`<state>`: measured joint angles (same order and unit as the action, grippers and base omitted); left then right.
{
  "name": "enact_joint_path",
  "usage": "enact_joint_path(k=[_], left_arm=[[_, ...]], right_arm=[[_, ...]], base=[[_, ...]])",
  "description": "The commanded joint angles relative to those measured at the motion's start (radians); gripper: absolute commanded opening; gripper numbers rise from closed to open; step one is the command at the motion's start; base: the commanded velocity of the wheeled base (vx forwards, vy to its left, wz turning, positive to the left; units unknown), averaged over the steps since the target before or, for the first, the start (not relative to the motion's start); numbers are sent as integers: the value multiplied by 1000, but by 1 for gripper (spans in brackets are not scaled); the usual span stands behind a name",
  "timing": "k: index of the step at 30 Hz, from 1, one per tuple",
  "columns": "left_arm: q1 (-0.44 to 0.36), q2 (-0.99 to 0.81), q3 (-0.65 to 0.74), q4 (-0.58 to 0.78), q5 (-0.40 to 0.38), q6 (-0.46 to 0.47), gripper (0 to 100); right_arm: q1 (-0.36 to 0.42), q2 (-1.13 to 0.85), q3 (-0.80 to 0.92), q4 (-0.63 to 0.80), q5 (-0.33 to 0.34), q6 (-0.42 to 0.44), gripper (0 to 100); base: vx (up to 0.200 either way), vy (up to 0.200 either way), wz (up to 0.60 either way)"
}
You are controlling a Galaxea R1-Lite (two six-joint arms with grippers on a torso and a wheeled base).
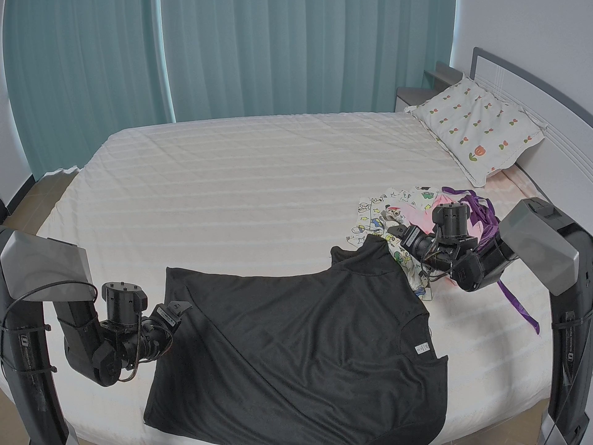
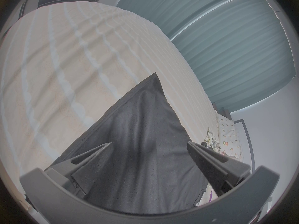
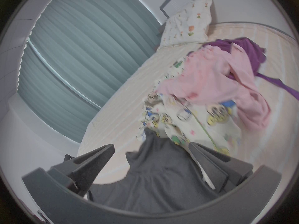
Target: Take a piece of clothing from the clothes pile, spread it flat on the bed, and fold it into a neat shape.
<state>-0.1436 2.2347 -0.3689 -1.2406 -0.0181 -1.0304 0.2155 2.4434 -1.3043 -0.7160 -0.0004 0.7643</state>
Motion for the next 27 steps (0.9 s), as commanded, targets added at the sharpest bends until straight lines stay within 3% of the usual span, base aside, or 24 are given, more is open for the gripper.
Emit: enact_joint_path(k=[1,4,13,19,24,27], left_arm=[[-10,-30,24,0,-2,3,100],[-27,-93,61,0,0,9,100],[-59,-205,145,41,1,96,100],[-57,-204,275,35,-5,96,100],[-53,-191,297,35,9,104,100],[-51,-141,294,35,10,104,100]], right_arm=[[41,-245,339,-39,0,106,100],[51,-328,527,-120,7,173,100],[67,-391,933,-418,0,224,100],[70,-383,1045,-527,7,256,100],[74,-362,1077,-565,7,274,100],[74,-331,1105,-596,8,291,100]], base=[[-200,0,0],[-200,0,0],[-200,0,0],[-200,0,0],[-200,0,0],[0,0,0]])
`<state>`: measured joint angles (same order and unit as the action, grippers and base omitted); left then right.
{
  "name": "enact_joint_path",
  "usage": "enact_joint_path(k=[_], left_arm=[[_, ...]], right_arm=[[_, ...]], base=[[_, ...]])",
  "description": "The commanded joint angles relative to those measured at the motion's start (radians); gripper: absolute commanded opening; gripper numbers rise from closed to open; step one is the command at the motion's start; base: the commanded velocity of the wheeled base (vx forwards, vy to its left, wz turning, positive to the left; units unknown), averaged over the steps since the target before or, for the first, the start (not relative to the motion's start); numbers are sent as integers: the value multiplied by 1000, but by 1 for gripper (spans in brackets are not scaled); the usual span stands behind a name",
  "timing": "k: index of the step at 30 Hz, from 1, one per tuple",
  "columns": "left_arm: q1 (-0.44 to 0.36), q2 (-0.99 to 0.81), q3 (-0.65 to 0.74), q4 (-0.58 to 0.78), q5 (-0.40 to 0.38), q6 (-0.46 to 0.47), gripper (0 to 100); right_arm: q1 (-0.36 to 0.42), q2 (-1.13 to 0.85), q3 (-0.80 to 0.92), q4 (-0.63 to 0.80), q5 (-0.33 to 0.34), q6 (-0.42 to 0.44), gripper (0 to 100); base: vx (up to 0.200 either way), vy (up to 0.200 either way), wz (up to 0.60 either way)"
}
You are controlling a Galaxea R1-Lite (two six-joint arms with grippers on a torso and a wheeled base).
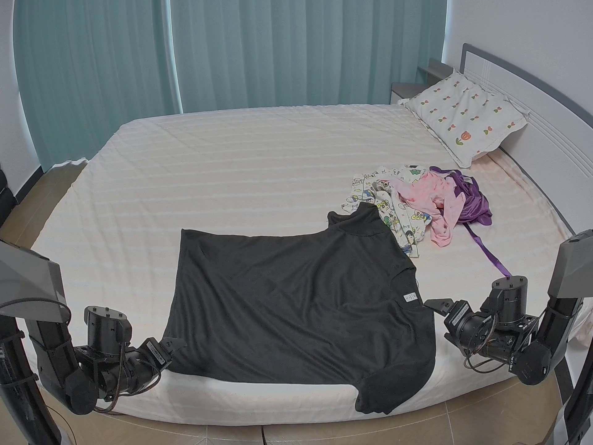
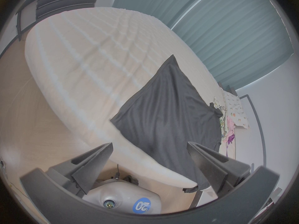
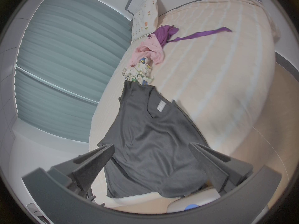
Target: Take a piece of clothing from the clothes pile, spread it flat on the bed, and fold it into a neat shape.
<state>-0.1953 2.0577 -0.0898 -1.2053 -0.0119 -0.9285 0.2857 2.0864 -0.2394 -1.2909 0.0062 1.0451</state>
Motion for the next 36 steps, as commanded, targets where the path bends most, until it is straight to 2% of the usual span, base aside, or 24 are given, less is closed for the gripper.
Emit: enact_joint_path(k=[1,7,9,11,13,27,28,35,36], left_arm=[[5,73,7,-5,10,2,100],[17,206,1,-165,61,22,100],[17,206,1,-165,61,22,100],[22,326,-7,-307,119,83,100],[25,354,-13,-361,141,88,100],[28,395,-114,-365,148,103,100],[33,397,-122,-365,148,103,0],[54,412,-127,-365,162,106,0],[56,411,-107,-365,193,125,0]], right_arm=[[4,41,49,-41,0,10,100],[15,92,95,-169,0,7,100],[15,92,95,-169,0,7,100],[21,126,114,-234,-2,6,100],[21,135,117,-245,-2,6,100],[23,133,114,-252,-2,6,100],[23,132,114,-252,-2,6,100],[21,138,111,-252,-2,4,100],[21,138,112,-252,-2,6,100]], base=[[0,0,0],[0,0,0],[0,0,0],[0,0,0],[0,0,0],[0,0,0],[0,0,0],[0,0,0],[0,0,0]])
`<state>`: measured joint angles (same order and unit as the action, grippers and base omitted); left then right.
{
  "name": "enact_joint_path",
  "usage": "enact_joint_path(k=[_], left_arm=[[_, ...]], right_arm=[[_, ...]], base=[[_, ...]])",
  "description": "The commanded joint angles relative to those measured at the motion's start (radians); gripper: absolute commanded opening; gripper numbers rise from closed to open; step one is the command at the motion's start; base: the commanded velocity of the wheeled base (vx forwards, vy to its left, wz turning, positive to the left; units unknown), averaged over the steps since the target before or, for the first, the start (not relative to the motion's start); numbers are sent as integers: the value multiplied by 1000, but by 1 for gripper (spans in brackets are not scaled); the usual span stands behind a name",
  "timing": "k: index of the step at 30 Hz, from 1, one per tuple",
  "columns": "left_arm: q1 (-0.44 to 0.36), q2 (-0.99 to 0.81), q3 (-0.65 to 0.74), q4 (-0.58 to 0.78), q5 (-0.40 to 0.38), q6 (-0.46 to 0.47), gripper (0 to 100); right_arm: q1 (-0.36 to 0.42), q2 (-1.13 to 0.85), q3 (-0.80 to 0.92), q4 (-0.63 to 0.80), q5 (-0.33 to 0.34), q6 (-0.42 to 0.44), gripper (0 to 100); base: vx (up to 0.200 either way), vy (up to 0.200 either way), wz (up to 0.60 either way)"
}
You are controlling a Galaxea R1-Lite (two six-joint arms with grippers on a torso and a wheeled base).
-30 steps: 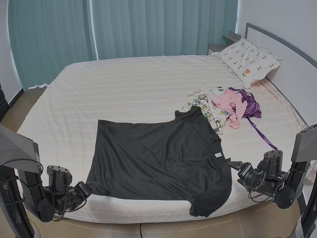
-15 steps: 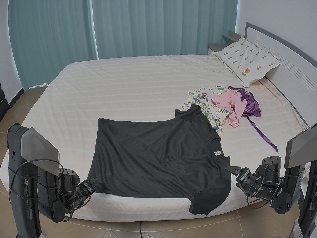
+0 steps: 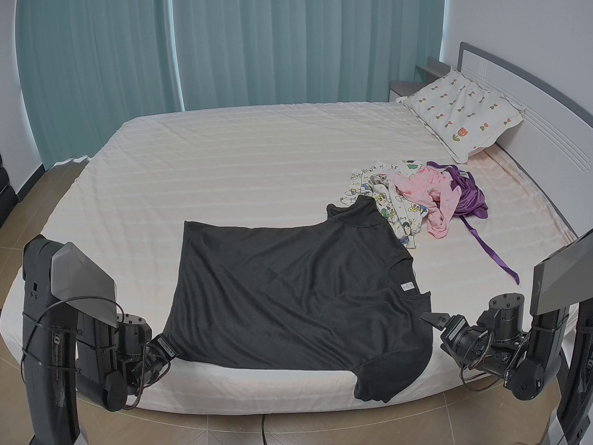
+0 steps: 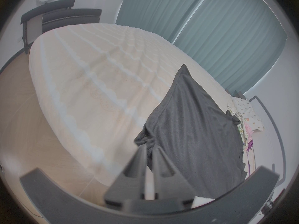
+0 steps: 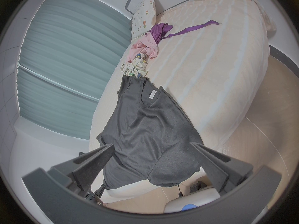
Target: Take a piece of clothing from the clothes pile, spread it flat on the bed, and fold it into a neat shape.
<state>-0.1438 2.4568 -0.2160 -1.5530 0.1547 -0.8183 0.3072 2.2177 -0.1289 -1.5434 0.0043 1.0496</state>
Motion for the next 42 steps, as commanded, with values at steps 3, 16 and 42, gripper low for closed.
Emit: enact_joint_path(k=[3,16,42], left_arm=[[18,5,79,-18,26,65,0],[44,-4,129,-18,29,123,0],[40,2,155,-18,-24,88,0]], right_arm=[[-2,4,2,0,0,0,100],[-30,19,-8,3,3,-29,100],[-91,201,-452,421,68,-361,100]], base=[[0,0,0],[0,0,0],[0,0,0]])
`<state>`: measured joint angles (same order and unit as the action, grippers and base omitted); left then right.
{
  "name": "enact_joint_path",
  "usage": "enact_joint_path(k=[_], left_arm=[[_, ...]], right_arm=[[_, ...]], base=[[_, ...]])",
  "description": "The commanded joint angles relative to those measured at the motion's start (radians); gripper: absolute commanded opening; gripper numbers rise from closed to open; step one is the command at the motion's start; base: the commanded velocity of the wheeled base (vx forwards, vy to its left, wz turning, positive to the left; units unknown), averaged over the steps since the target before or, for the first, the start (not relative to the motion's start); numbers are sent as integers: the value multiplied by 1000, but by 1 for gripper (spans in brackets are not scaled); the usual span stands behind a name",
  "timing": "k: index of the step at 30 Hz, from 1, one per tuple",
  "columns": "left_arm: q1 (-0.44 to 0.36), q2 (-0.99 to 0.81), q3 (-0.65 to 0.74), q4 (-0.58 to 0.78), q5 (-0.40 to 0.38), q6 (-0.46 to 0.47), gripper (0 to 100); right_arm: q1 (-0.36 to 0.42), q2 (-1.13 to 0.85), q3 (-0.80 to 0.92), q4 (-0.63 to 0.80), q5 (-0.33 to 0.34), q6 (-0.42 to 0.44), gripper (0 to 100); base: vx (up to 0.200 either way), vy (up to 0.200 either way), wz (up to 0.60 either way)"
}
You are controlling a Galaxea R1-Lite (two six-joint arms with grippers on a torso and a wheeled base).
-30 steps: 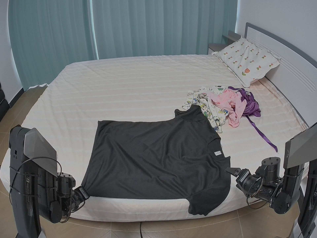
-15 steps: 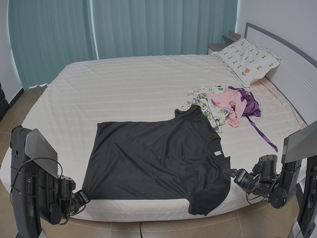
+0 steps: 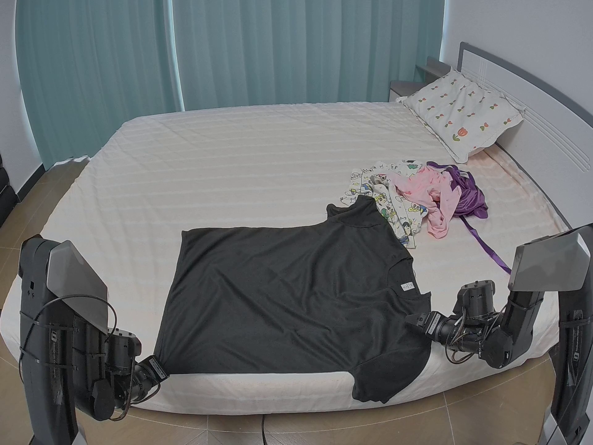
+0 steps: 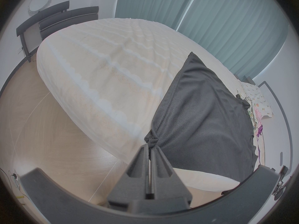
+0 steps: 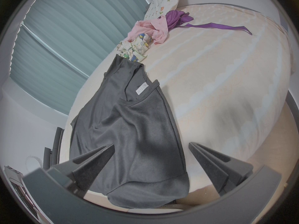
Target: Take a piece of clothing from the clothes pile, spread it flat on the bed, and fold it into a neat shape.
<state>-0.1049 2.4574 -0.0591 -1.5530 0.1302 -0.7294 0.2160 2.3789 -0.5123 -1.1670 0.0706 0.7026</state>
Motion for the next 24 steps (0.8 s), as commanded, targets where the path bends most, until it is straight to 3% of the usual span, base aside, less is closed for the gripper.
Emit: enact_joint_path(k=[1,3,4,11,16,24], left_arm=[[1,2,-2,-18,0,-1,0],[1,2,-2,-18,0,-1,0],[1,2,-2,-18,0,-1,0],[1,3,-4,-18,0,-1,0],[1,5,-4,-18,2,-1,0],[-1,6,-4,-18,2,-1,0]], right_arm=[[2,42,-78,52,1,-17,100],[0,43,-87,59,1,-21,100],[-1,43,-104,66,0,-23,0],[-58,42,-222,89,0,-31,0],[-101,37,-307,90,92,-38,0],[-99,65,-417,96,140,-98,0]], base=[[0,0,0],[0,0,0],[0,0,0],[0,0,0],[0,0,0],[0,0,0]])
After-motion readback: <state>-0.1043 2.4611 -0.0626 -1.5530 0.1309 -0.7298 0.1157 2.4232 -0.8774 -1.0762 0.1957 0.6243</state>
